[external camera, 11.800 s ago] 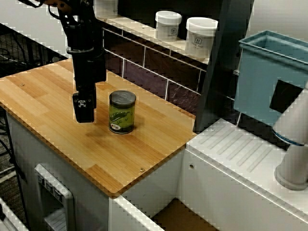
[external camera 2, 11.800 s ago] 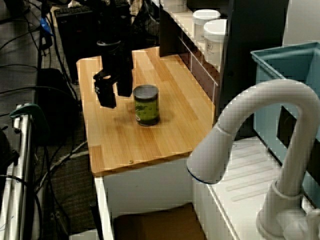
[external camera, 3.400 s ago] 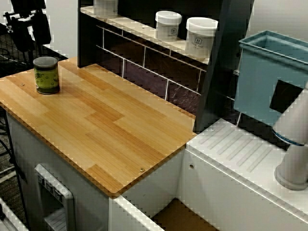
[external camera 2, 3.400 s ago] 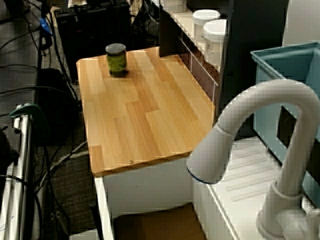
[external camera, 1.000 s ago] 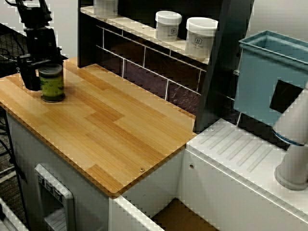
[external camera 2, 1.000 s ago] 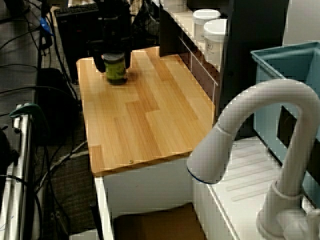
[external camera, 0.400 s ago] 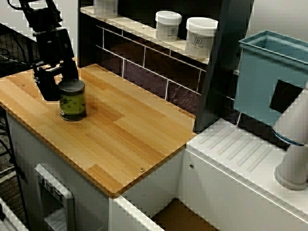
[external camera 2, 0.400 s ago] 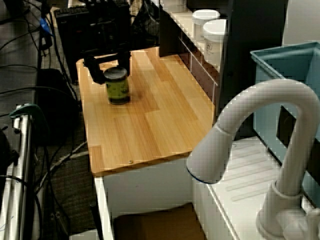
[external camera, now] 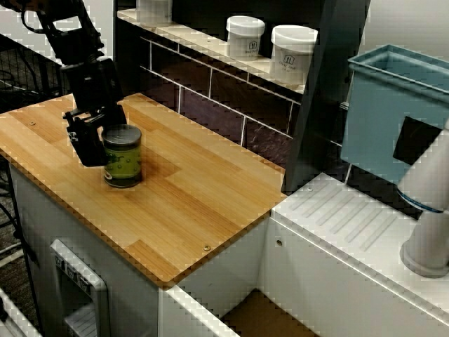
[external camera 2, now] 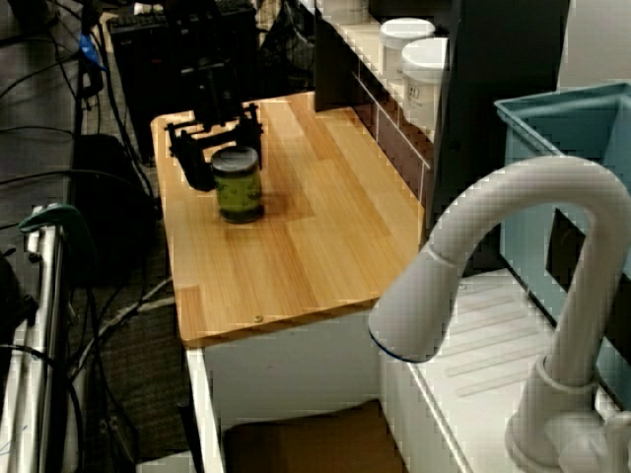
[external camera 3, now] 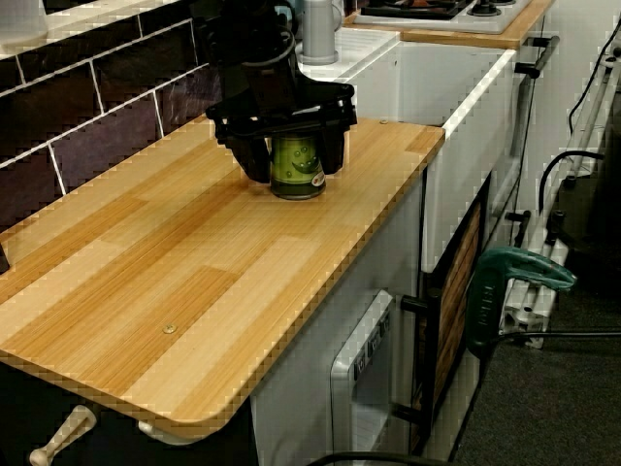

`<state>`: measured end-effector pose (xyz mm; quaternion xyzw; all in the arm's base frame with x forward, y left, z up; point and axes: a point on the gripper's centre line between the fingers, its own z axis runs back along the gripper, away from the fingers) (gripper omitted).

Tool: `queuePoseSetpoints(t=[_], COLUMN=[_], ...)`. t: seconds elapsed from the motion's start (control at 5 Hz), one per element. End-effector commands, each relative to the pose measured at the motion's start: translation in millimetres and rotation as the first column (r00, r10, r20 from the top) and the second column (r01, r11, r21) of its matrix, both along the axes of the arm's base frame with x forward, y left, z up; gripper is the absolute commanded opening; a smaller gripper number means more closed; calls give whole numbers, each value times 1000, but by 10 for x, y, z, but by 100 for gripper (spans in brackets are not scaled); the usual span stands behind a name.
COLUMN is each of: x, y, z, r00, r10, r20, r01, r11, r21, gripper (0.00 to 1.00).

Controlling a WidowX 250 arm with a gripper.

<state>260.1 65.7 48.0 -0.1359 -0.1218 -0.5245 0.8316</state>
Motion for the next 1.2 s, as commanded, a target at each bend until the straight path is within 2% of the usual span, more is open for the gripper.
queuePoseSetpoints(t=[0.0, 0.6, 0.8, 1.0], x=[176, 233, 220, 196], y=[-261, -659, -705, -623], z=[182, 229, 233, 273], r00=[999, 1000, 1000, 1000], r10=[-18, -30, -21, -16], r20=[32, 2, 10, 1], r01=[18, 30, 21, 16], r11=[1000, 1000, 999, 998], r21=[11, -4, 40, 62], gripper=[100, 100, 100, 100])
